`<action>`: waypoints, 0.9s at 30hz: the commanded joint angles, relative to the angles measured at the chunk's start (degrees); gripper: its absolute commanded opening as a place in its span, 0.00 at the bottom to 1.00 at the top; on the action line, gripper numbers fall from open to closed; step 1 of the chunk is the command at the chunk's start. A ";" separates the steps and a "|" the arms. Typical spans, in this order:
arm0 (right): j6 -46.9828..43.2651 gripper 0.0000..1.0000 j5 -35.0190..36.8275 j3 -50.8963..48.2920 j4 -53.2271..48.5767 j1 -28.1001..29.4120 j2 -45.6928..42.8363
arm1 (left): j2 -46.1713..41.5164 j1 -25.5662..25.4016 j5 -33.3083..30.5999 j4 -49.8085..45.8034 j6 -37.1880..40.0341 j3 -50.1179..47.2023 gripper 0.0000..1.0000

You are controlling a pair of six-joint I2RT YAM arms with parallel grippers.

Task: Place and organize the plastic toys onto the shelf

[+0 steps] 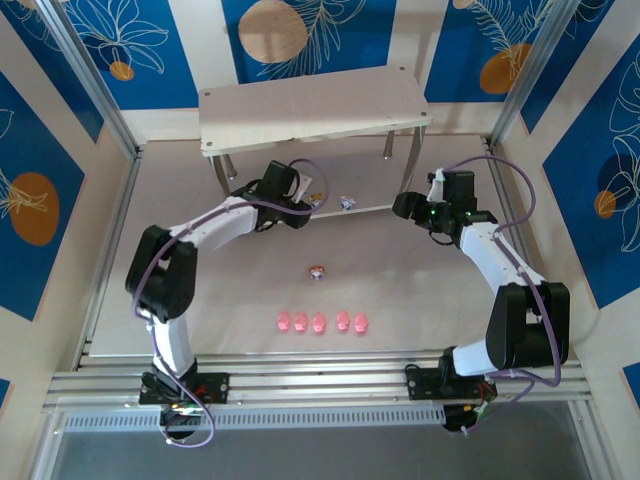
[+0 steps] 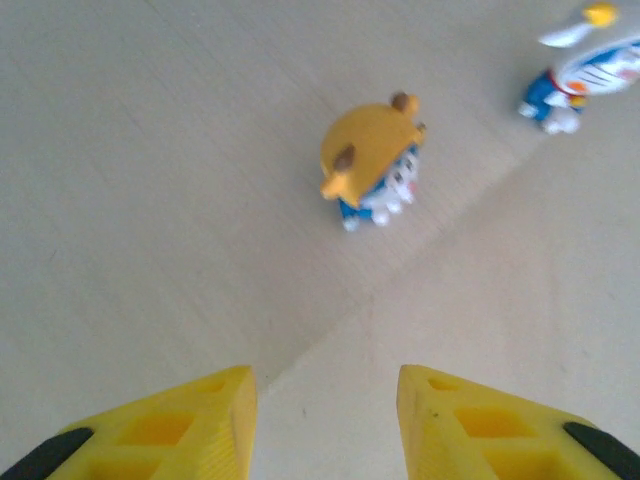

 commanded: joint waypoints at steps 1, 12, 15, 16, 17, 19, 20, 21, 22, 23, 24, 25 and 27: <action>0.01 0.68 -1.25 0.70 -1.08 -0.18 -0.68 | -7.49 -0.13 3.65 -0.23 -0.76 -5.33 0.43; 0.00 0.68 -0.88 -1.70 -4.19 1.62 -5.39 | -17.81 -8.00 10.99 1.84 -2.61 -20.76 0.45; 0.00 0.68 -0.60 -2.26 -5.10 2.06 -6.90 | -16.97 -8.78 12.65 3.85 -3.44 -22.38 0.45; 0.00 0.68 -0.47 -2.40 -5.45 2.12 -7.35 | -16.64 -8.84 13.41 4.59 -3.55 -22.69 0.45; -0.01 0.68 -0.37 -2.51 -5.71 2.11 -7.70 | -16.33 -8.91 14.28 5.24 -3.55 -22.93 0.45; -0.09 0.68 -0.21 -2.53 -6.15 2.16 -8.36 | -15.55 -9.12 16.09 6.01 -3.21 -23.06 0.45; -0.09 0.68 -0.21 -2.53 -6.26 2.16 -8.58 | -15.23 -9.23 16.58 6.34 -2.84 -23.19 0.47; -0.09 0.68 -0.20 -2.53 -6.35 2.13 -8.79 | -14.85 -9.47 17.05 6.90 -2.17 -23.37 0.47; -0.09 0.68 -0.14 -2.53 -6.35 2.12 -8.96 | -14.40 -9.52 17.34 7.40 -1.38 -23.55 0.47; -0.09 0.68 -0.14 -2.52 -6.34 2.18 -8.99 | -14.01 -9.63 17.35 7.67 -0.83 -23.54 0.47; 0.04 0.68 -0.13 -2.53 -6.35 2.16 -8.99 | -13.53 -9.65 17.43 7.86 -0.22 -23.36 0.47; 0.00 0.68 -0.11 -2.51 -6.34 2.19 -8.99 | -13.03 -9.59 17.79 7.90 0.32 -23.22 0.47; 0.05 0.68 -0.11 -2.49 -6.31 2.18 -9.01 | -12.03 -9.74 18.57 7.87 1.08 -22.79 0.47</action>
